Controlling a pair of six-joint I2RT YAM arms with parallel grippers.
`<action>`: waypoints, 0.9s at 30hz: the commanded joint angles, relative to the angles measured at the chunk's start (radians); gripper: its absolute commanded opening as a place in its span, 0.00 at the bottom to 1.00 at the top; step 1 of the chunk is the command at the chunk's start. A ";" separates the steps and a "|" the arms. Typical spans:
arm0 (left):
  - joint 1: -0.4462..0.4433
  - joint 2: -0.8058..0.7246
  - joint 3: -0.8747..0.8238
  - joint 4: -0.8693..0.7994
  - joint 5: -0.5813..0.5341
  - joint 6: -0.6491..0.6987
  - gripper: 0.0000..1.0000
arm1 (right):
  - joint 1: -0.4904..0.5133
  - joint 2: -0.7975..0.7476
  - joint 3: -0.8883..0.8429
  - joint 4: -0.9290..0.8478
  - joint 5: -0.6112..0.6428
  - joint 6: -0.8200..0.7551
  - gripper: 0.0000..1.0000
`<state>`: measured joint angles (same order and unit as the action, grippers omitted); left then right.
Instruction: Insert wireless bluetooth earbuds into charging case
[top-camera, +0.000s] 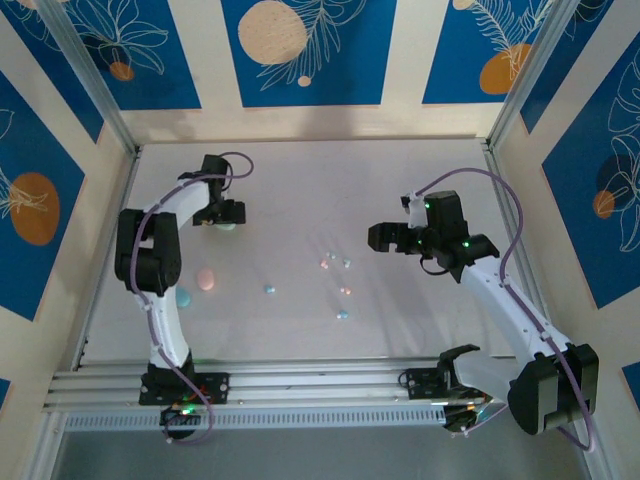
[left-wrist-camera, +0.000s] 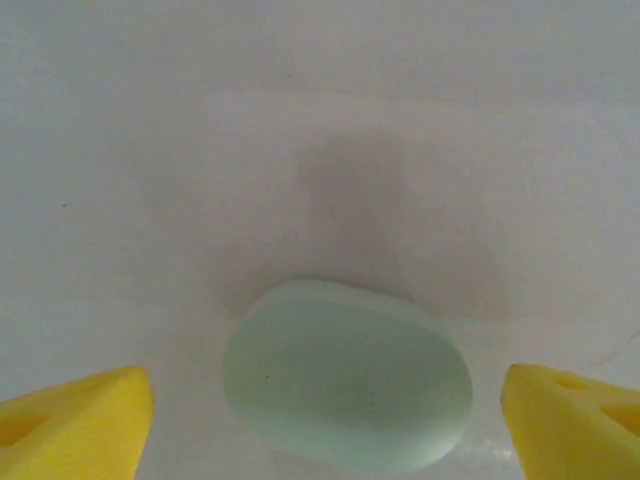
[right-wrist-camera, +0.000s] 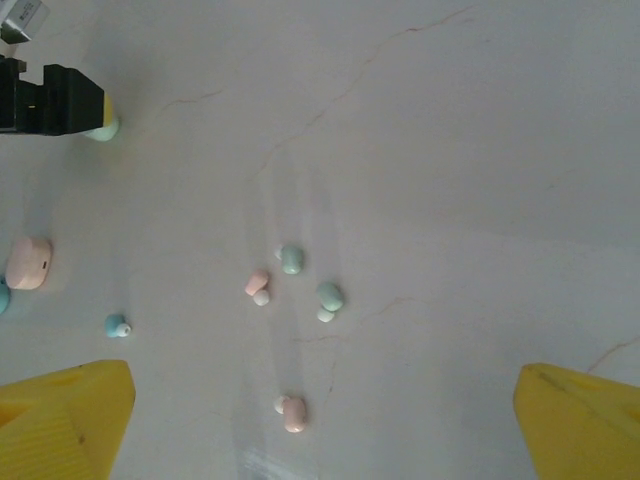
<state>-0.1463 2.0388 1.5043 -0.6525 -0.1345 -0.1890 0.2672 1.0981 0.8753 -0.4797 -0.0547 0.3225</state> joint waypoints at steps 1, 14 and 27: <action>-0.015 0.057 0.053 -0.088 -0.030 0.050 0.88 | -0.006 0.009 0.025 -0.045 0.036 0.007 0.98; -0.031 0.105 0.102 -0.106 0.010 0.068 0.69 | -0.010 0.020 0.034 -0.072 0.029 0.026 0.97; -0.221 0.016 0.026 -0.133 0.038 -0.023 0.64 | -0.001 0.026 -0.007 -0.036 0.010 0.032 0.96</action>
<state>-0.2966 2.1044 1.5604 -0.7315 -0.1284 -0.1665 0.2619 1.1168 0.8787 -0.5308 -0.0296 0.3428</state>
